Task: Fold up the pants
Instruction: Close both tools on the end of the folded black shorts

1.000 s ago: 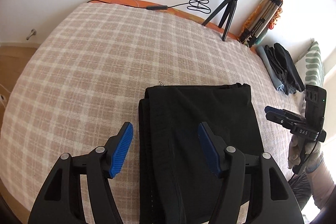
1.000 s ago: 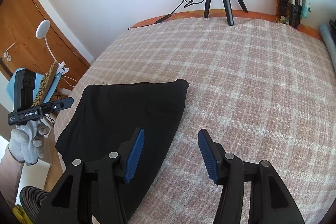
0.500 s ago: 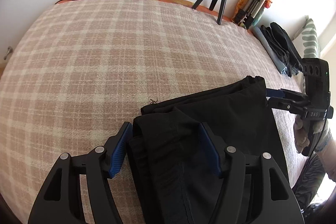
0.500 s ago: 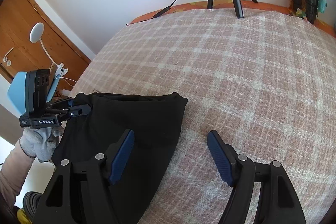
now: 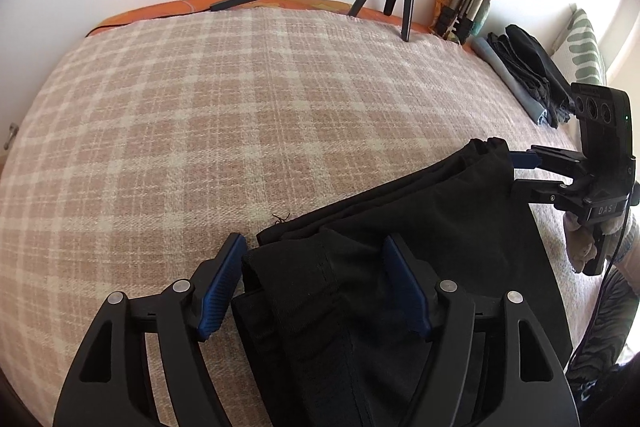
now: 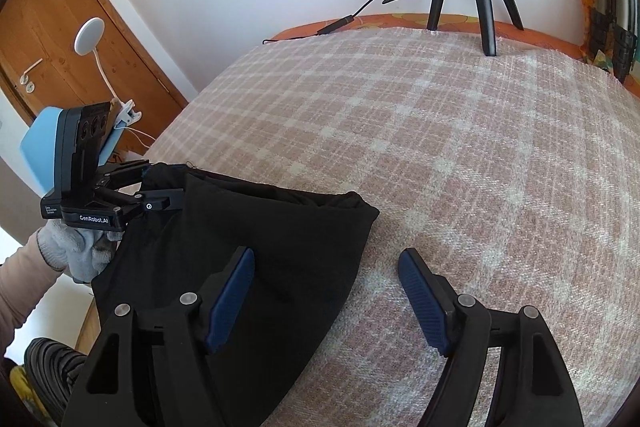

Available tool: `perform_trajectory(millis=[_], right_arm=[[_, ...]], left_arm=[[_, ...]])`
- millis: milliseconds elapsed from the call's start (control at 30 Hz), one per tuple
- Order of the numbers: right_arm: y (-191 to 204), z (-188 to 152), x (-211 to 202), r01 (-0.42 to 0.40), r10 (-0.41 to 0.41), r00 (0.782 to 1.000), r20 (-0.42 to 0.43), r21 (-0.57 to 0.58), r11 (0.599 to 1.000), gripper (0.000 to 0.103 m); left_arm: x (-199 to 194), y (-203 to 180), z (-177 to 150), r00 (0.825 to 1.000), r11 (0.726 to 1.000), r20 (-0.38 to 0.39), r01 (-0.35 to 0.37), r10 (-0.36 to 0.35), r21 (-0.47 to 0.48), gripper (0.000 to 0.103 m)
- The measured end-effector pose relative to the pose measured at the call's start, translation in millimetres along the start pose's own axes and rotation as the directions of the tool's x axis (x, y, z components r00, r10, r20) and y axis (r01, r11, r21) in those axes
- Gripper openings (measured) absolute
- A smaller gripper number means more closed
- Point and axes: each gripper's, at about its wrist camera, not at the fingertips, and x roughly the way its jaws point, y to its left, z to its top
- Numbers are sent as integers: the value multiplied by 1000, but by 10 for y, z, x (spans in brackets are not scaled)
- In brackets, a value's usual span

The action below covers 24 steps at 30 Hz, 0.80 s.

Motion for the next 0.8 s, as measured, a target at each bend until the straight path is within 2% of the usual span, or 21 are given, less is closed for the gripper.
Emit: perform_trajectory(millis=[67,200,300,433,567,667,800], right_arm=[[27,10,35,-6,6,1000,7,-11,1000,77],[129,5,95,-13,14,1000,5,-65,998,69],[158,0,117,-21,22,1000,6,-76,997,66],[141,-17,107,-33,34,999,9,-69,997,61],[167,-12,141,-54,55,998,11,-69,996,58],[169,-23,147,-63,64,998,1,-69,996,43],[174,-12,163,-66,66,998,0,-72,995,43]], left_arm=[[14,-24,4,1000,1000,1,-4,4,4,70],[14,-49,-5,1000,1000,13,-11,11,11,67],[27,-47,15,1000,1000,16,-11,11,12,59],[16,7,26,1000,1000,20,-8,8,-10,41],[12,-80,6,1000,1000,19,-20,19,22,29],[5,-206,-32,997,993,36,-72,69,90,27],[9,-246,-28,995,989,41,-97,93,113,26]])
